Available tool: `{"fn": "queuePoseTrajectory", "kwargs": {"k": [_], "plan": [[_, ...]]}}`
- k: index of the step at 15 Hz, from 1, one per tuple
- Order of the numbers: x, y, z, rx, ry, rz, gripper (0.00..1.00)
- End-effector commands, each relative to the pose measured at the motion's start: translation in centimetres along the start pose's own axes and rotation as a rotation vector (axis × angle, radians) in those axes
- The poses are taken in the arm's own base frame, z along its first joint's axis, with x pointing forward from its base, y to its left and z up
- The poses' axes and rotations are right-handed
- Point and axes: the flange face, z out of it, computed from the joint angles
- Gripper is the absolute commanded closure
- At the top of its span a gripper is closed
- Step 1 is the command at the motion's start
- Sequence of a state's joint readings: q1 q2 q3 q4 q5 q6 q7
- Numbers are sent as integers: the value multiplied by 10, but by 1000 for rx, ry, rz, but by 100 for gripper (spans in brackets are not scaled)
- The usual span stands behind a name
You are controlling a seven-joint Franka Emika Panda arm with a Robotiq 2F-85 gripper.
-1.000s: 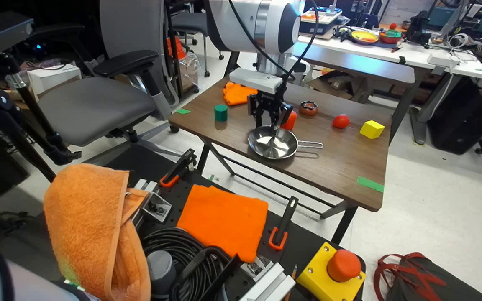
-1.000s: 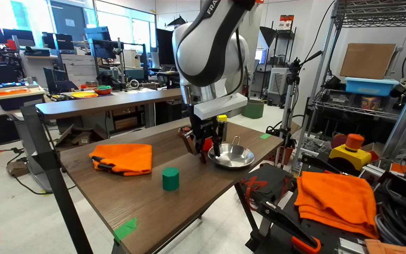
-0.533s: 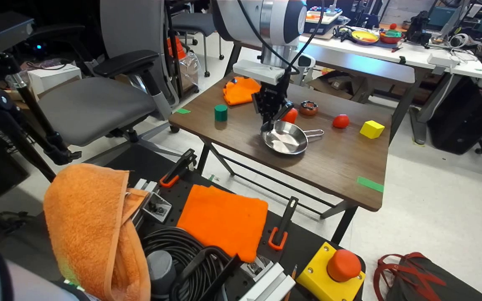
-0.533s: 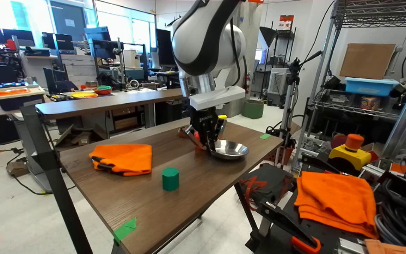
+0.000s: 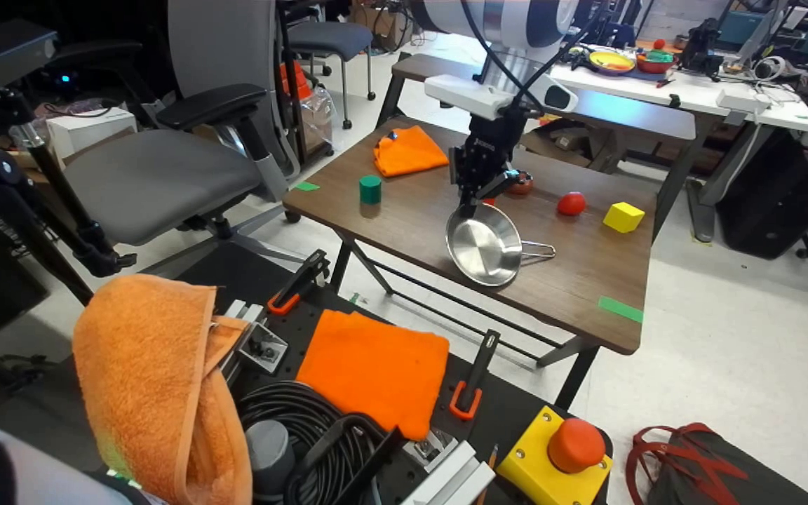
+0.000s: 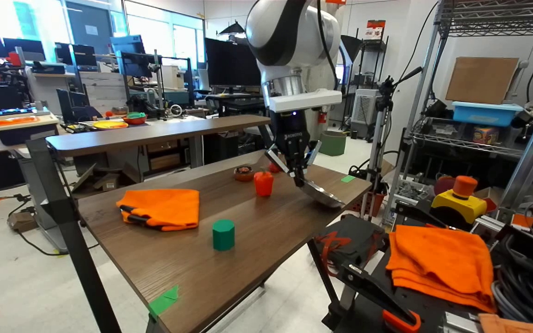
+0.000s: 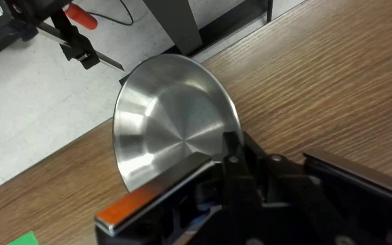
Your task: Pick the pan and put it on the right of the table
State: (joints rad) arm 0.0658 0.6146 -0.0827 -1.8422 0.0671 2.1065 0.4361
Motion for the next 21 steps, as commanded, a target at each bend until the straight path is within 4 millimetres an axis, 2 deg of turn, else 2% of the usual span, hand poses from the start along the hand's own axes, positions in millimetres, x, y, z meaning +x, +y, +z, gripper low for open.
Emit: {"fn": "queuePoseTrajectory", "kwargs": {"k": [1, 5, 7, 8, 10, 14, 17, 21], "plan": [[12, 53, -33, 97, -44, 127, 99], [42, 122, -70, 125, -17, 297, 99], [55, 148, -84, 114, -12, 380, 99], [61, 154, -89, 117, -1, 407, 99], [69, 154, -97, 124, -4, 427, 99], [91, 123, -99, 153, -18, 373, 99], [112, 103, -88, 142, -50, 380, 99], [141, 97, -62, 106, -91, 421, 99]]}}
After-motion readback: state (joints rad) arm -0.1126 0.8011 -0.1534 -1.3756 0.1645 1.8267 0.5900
